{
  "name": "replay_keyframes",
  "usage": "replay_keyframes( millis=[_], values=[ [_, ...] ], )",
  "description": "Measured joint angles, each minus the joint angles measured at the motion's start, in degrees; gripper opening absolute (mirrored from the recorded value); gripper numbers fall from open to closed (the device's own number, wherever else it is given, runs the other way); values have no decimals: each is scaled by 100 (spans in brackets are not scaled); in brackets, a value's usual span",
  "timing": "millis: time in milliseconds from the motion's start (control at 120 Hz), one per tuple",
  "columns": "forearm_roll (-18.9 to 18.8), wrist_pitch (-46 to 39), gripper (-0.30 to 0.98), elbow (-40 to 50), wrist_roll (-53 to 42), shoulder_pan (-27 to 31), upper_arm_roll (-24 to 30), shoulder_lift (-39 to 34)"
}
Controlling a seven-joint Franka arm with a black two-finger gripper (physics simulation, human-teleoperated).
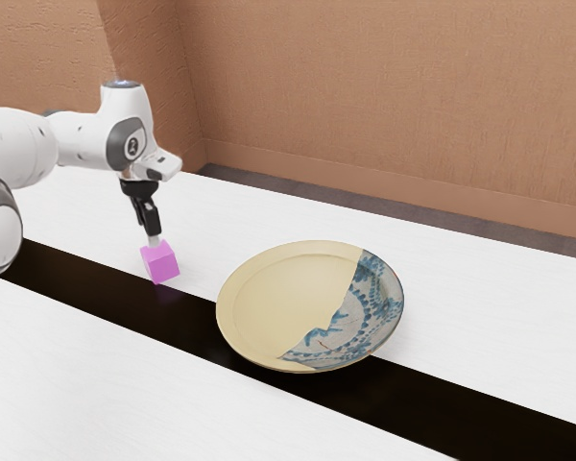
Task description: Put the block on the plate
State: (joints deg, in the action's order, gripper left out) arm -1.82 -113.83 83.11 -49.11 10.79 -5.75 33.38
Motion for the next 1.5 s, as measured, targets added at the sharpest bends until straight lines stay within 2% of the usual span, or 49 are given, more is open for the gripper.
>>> replay_keyframes(
  millis=[83,258,375,1050,1117,1192,1233,1500],
  values=[
    [57,-64,69,-9,-106,21,-12,77],
    [464,-169,69,-9,-249,104,-31,237],
    [603,-281,69,-11,-306,122,-32,343],
    [678,-684,68,-1,-426,134,-120,770],
    [684,-719,64,4,-427,134,-120,781],
    [687,-755,46,5,-424,134,-116,785],
    [682,-777,40,6,-416,134,-117,783],
    [633,-854,40,87,-376,102,-101,455]
  ],
)
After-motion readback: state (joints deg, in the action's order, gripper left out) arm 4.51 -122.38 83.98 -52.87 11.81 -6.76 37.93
